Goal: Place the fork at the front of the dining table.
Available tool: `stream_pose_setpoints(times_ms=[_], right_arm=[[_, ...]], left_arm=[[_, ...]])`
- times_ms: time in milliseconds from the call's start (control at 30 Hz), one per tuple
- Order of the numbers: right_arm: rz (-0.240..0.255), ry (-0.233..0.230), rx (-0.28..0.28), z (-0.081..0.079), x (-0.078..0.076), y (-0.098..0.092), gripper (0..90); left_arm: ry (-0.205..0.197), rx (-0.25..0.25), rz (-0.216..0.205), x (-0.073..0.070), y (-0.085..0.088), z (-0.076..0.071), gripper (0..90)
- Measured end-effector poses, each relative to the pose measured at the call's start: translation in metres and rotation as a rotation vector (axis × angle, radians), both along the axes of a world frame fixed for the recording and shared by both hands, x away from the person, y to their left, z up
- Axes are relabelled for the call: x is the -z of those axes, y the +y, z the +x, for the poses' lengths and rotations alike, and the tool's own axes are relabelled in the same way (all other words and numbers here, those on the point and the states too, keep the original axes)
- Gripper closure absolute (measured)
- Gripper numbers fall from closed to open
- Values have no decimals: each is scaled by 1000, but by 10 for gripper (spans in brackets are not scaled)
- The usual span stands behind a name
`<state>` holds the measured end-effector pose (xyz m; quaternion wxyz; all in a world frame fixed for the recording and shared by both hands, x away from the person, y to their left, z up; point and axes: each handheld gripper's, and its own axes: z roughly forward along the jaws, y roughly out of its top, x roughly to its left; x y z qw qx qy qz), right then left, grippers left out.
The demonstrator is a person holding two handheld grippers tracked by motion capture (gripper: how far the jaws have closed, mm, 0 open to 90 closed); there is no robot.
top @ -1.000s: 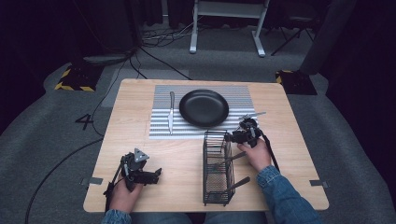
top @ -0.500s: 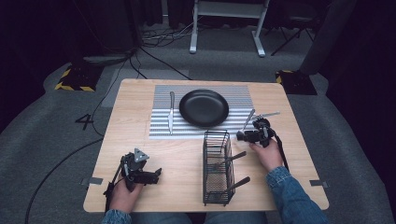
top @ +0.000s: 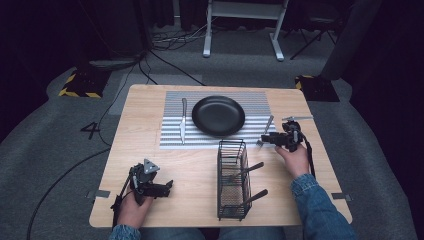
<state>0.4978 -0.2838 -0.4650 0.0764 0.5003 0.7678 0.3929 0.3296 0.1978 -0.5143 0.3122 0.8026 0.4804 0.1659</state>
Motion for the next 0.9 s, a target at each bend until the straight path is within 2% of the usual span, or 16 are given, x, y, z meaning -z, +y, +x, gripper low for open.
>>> stream_pose_setpoints(times_ms=[33, 100, 233, 367, 400, 567, 733, 767, 867, 900], right_arm=[[-13, 2, 36, 7, 2, -4, 450], [-20, 5, 58, 12, 4, -6, 448], [-54, 13, 73, 20, 12, -2, 449], [-69, 21, 80, 25, 17, 2, 457], [-90, 17, 83, 27, 20, 5, 465], [-128, 21, 86, 32, 24, 11, 486], [-151, 7, 83, 36, 25, 15, 543], [-173, -5, 79, 37, 25, 18, 569], [-194, -20, 75, 38, 26, 21, 595], [-211, -32, 67, 40, 26, 23, 629]], left_arm=[[0, 0, -1, 0, 0, 0, 2], [0, 0, -1, 0, 0, 0, 2], [1, 0, -1, 0, 0, 0, 2], [0, 0, -1, 0, 0, 0, 2], [0, 0, -1, 0, 0, 0, 2], [1, 0, -1, 0, 0, 0, 2], [0, 0, -1, 0, 0, 0, 2], [0, 0, -1, 0, 0, 0, 2], [0, 0, -1, 0, 0, 0, 2], [1, 0, -1, 0, 0, 0, 2]])
